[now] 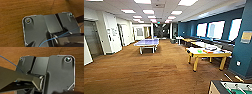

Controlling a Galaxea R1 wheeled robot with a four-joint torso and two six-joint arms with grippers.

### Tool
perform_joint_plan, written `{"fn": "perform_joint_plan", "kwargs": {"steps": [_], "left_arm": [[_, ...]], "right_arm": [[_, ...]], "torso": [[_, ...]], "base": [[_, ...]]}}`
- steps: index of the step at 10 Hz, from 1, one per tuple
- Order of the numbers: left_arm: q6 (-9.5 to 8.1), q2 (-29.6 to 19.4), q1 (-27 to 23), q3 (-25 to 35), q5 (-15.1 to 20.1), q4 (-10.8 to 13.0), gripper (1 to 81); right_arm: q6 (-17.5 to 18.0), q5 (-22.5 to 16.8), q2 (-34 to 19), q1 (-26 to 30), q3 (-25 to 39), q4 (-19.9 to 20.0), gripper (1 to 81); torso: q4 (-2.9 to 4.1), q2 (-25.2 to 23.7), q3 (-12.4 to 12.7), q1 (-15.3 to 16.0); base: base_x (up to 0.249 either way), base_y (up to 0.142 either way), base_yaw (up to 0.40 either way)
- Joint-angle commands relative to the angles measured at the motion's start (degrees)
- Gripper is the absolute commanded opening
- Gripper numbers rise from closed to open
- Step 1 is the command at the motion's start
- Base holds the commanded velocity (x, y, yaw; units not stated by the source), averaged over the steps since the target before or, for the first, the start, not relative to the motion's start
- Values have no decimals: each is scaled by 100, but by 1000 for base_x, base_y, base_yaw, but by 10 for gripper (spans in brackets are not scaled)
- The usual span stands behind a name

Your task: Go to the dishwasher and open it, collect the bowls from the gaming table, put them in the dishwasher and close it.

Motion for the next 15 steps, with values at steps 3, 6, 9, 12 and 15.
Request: {"fn": "perform_joint_plan", "kwargs": {"steps": [3,6,9,12,15], "left_arm": [[9,-52,-387,8,236,8,811],[9,-51,-378,8,236,-1,811],[9,-43,-378,8,236,-1,811],[9,-34,-378,8,236,8,811],[9,-34,-378,8,236,17,811]], "right_arm": [[-5,-230,-23,326,28,-14,811],[-4,-238,-23,334,28,-13,811],[-13,-238,-14,334,28,-22,811],[-4,-238,-14,334,28,-22,811],[-13,-238,-14,343,28,-14,811]], "torso": [[0,2,0,0],[0,2,0,0],[0,2,0,0],[0,2,0,-2],[0,2,0,0]], "base": [[110,0,0],[111,0,0],[114,0,0],[128,0,0],[131,0,0]]}}
